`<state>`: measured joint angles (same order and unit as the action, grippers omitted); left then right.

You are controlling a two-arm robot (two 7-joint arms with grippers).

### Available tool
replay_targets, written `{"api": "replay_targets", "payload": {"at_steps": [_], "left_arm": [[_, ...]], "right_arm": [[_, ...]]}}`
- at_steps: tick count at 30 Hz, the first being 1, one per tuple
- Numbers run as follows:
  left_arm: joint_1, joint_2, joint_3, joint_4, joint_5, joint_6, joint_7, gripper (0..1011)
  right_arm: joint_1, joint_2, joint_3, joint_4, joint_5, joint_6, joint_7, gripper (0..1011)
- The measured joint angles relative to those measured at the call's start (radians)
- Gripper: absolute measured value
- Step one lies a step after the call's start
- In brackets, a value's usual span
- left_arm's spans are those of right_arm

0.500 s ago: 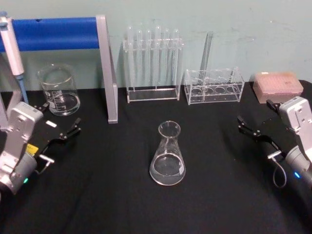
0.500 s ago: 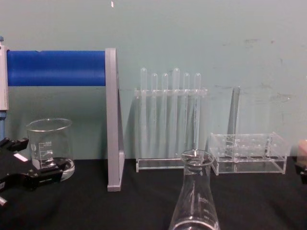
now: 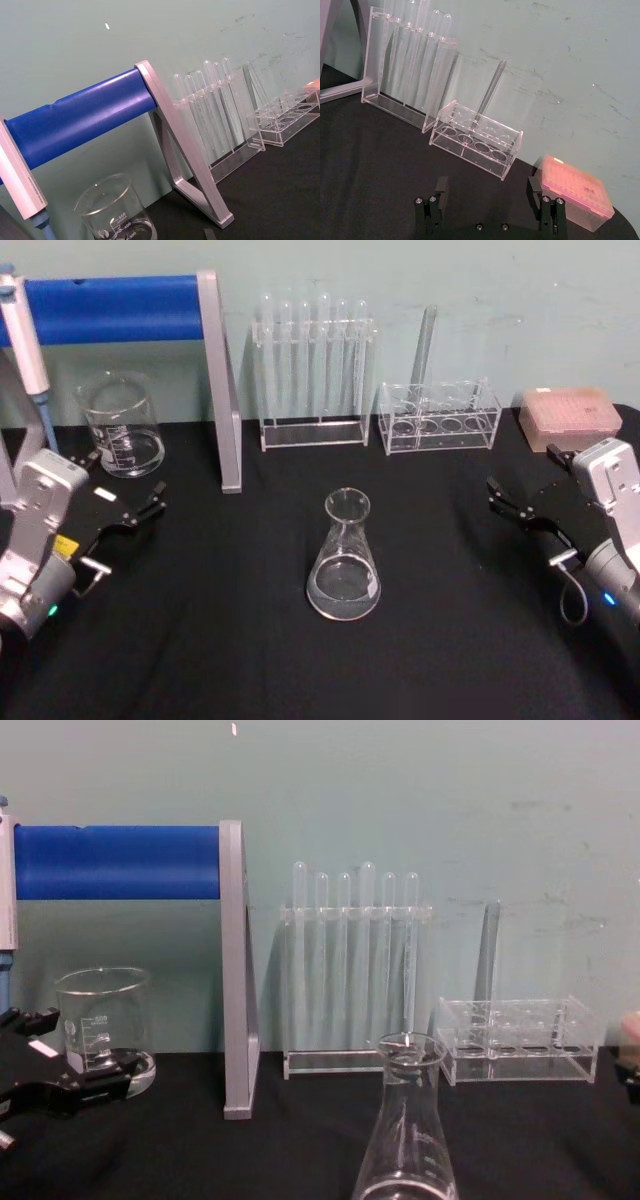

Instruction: Grasp the erlenmeyer flask with one hand, shake it three times, then place it back.

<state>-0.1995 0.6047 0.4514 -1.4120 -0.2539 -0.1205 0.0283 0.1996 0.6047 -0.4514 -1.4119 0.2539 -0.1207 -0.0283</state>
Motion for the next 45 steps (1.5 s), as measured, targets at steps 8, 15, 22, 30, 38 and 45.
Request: {"api": "replay_targets", "payload": {"at_steps": [8,15,22,30,38,45], "left_arm": [[0.0,0.0,0.0,0.0,0.0,0.0,0.0,1001],[0.0,0.0,0.0,0.0,0.0,0.0,0.0,1001],[0.0,0.0,0.0,0.0,0.0,0.0,0.0,1001],[0.0,0.0,0.0,0.0,0.0,0.0,0.0,1001],[0.0,0.0,0.0,0.0,0.0,0.0,0.0,1001],[0.0,0.0,0.0,0.0,0.0,0.0,0.0,1001]], "right_arm": [[0.0,0.0,0.0,0.0,0.0,0.0,0.0,1003],[0.0,0.0,0.0,0.0,0.0,0.0,0.0,1003],[0.0,0.0,0.0,0.0,0.0,0.0,0.0,1002],[-0.002,-0.002,0.011,0.0,0.005,0.007,0.012,1002],[-0.06,0.017,0.054,-0.064,0.068,0.034,0.078,1003],[-0.146,0.055,0.097,-0.157,0.138,0.048,0.148,1002]]}}
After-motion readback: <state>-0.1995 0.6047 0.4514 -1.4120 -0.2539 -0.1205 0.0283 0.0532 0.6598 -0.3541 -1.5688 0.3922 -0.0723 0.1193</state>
